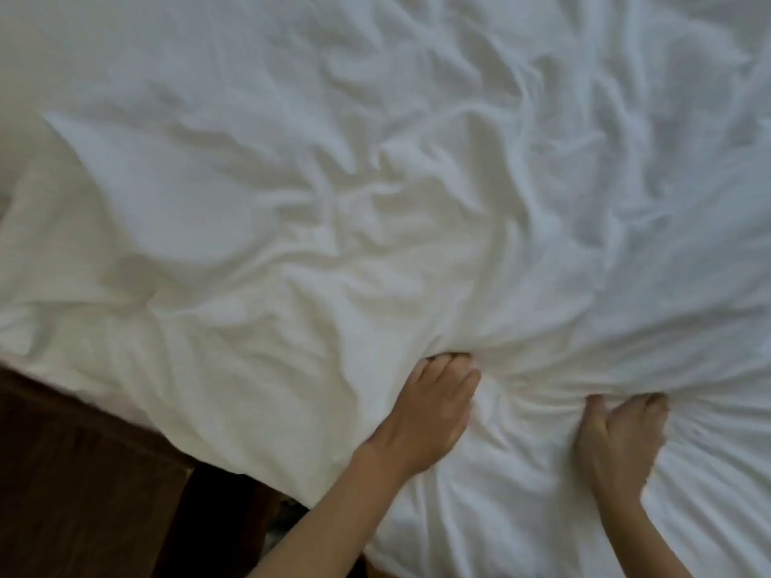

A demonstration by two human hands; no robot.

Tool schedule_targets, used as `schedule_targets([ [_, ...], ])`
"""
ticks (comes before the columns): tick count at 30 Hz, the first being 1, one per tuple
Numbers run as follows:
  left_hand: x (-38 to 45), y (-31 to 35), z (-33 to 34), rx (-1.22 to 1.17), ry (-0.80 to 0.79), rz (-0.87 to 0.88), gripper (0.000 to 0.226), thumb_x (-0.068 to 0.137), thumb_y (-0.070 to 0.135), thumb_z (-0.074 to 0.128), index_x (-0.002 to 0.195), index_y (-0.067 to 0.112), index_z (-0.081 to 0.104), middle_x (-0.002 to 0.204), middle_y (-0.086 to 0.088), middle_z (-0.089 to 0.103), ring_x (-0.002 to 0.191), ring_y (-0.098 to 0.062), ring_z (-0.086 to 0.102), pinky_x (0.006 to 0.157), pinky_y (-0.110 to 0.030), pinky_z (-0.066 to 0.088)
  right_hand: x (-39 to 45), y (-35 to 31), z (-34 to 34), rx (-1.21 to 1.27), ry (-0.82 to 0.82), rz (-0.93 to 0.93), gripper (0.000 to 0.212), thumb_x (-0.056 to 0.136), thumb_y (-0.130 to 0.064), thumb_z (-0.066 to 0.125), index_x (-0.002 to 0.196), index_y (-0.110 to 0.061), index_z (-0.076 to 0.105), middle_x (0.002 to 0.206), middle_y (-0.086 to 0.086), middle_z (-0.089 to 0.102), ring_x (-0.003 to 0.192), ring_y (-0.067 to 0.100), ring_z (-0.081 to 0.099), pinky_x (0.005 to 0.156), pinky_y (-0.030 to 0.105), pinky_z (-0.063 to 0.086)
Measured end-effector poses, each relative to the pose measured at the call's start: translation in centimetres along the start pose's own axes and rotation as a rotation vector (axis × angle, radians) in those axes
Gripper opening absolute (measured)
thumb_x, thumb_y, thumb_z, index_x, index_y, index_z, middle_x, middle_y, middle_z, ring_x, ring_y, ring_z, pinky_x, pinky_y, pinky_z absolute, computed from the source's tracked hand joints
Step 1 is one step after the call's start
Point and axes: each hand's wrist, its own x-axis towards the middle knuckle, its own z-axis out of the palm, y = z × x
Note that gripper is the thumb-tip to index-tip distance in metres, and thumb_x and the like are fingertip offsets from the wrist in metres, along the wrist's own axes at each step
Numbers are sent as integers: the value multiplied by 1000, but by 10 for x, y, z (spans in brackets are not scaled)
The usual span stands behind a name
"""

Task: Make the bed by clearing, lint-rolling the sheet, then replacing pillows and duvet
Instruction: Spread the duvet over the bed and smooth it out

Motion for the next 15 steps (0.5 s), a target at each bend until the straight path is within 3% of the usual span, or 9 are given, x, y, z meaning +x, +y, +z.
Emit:
schedule_targets([
  [3, -19, -100, -34, 166, 84, -160, 49, 94, 34, 46, 139, 15, 46, 147, -19, 35, 136, -35, 34, 114, -51, 19, -25, -81, 19, 236, 112, 152, 86, 84, -43, 23, 142, 20, 17, 148, 39, 20, 140, 46, 20, 116, 48, 14],
  [5, -41, -180, -69, 230, 51, -340, 55, 94, 39, 42, 143, 15, 45, 152, -21, 34, 139, -34, 32, 114, -52, 18, -55, -148, 51, 191, 63, -9, 88, 85, -50, 18, 144, 16, 17, 149, 39, 16, 143, 47, 14, 117, 49, 10],
  [8, -73, -290, -133, 342, -3, -455, 62, 94, 45, 41, 145, 10, 43, 155, -18, 31, 140, -36, 33, 116, -52, 16, -118, -243, 113, 5, -152, -379, 87, 89, -58, 11, 149, 6, 14, 153, 35, 7, 145, 44, 5, 117, 53, 7],
  [11, -92, -357, -190, 344, 87, -694, 78, 90, 56, 40, 149, 6, 29, 153, -21, 30, 139, -39, 30, 116, -55, 16, -165, -317, 153, -107, -264, -635, 85, 92, -63, 12, 150, -4, -6, 154, 29, -13, 144, 40, -16, 117, 51, -5],
  [13, -102, -382, -212, 338, 116, -762, 89, 88, 60, 47, 152, 6, 17, 157, -19, 21, 144, -36, 20, 117, -54, 6, -180, -348, 169, -142, -302, -712, 91, 88, -72, 16, 147, -10, -15, 153, 28, -22, 142, 37, -25, 117, 50, -10],
  [15, -112, -394, -219, 232, 175, -950, 101, 84, 63, 60, 153, 9, 10, 159, -20, 13, 147, -36, 11, 117, -51, 3, -187, -363, 175, -156, -267, -681, 104, 82, -79, 25, 150, -8, -10, 155, 27, -14, 145, 37, -18, 118, 49, -7],
])
